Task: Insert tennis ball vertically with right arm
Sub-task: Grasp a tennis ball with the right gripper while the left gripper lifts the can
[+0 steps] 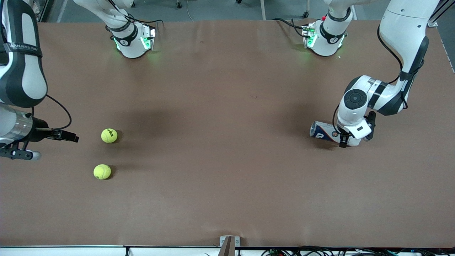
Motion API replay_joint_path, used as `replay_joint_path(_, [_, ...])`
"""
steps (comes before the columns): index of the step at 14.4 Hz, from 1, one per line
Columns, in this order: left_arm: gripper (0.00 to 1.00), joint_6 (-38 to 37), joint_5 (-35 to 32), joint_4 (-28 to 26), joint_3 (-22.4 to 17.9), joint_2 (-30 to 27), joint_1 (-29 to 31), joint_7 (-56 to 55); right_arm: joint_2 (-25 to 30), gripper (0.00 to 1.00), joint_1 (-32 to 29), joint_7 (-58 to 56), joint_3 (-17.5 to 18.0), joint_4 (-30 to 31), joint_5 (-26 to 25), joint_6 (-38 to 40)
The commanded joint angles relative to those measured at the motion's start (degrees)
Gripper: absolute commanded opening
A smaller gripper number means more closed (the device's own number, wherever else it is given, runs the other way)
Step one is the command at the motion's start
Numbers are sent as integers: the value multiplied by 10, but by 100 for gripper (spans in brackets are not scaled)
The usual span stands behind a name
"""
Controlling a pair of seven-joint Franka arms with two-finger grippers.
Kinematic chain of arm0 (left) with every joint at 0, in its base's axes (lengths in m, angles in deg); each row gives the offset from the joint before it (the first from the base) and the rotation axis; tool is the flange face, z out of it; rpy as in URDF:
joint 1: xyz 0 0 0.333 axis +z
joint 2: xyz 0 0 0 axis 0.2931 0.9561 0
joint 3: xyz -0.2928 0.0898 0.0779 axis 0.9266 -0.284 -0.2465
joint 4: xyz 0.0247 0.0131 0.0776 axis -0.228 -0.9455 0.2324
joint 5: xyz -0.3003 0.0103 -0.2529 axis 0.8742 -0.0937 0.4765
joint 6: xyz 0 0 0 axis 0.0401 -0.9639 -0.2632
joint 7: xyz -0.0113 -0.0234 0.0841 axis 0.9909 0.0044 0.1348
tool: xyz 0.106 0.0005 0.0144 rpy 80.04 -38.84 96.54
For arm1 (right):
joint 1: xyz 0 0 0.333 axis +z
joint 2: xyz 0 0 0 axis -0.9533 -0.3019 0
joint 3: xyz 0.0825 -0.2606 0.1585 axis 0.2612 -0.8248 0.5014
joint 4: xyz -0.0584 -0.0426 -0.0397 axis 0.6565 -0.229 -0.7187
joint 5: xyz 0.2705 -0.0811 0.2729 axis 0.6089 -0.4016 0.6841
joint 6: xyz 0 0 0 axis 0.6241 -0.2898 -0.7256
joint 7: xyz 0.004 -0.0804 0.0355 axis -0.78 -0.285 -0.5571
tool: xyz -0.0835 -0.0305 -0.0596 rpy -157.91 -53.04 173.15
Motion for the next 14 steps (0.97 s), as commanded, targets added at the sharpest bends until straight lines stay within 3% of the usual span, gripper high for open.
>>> replay_joint_path(1, [76, 10, -15, 2, 1, 3, 5, -10, 40, 100, -6, 3, 7, 108, 10, -86])
replay_joint_path(5, [66, 10, -15, 4, 2, 3, 5, -10, 47, 100, -4, 3, 7, 199, 10, -195])
replay_joint_path(8, [66, 10, -15, 5, 1, 1, 6, -9, 45, 100, -3, 10, 8, 259, 13, -274])
replay_joint_path(14, [64, 9, -4, 21, 5, -9, 24, -8, 39, 100, 17, 73, 9, 286, 15, -311])
